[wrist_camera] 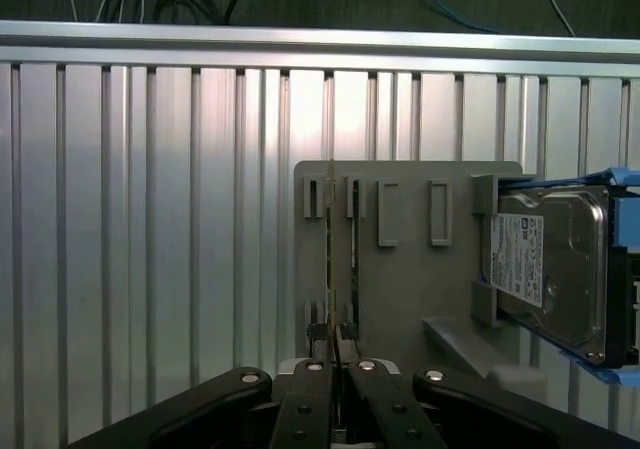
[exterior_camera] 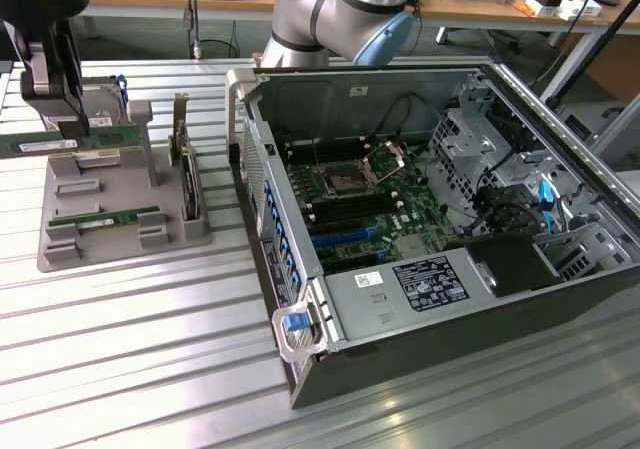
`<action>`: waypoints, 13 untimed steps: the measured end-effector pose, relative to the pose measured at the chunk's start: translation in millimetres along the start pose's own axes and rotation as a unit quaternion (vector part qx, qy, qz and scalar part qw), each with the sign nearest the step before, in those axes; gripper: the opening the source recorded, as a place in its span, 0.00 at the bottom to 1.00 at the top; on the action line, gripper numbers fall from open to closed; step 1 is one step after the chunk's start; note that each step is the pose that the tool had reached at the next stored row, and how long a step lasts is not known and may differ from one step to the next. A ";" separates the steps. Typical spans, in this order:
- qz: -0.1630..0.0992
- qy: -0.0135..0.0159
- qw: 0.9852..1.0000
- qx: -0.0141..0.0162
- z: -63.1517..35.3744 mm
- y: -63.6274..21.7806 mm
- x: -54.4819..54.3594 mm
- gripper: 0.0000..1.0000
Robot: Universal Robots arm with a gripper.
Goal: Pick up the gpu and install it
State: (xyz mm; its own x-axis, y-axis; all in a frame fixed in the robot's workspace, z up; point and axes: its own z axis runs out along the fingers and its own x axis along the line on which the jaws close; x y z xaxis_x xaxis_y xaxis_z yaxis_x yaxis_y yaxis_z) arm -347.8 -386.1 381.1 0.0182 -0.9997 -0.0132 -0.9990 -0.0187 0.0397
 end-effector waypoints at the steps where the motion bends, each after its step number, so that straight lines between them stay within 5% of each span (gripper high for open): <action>1: 0.000 0.000 1.000 0.000 -1.3 0.0 0.0 0.12; 13: 0.000 -0.001 1.000 0.000 -27.5 1.1 -0.4 0.12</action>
State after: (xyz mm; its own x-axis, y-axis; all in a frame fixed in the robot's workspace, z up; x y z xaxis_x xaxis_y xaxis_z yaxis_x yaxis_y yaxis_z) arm -347.8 -386.1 408.6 0.0182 -0.9997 -0.0145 -0.9990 -0.0188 0.0397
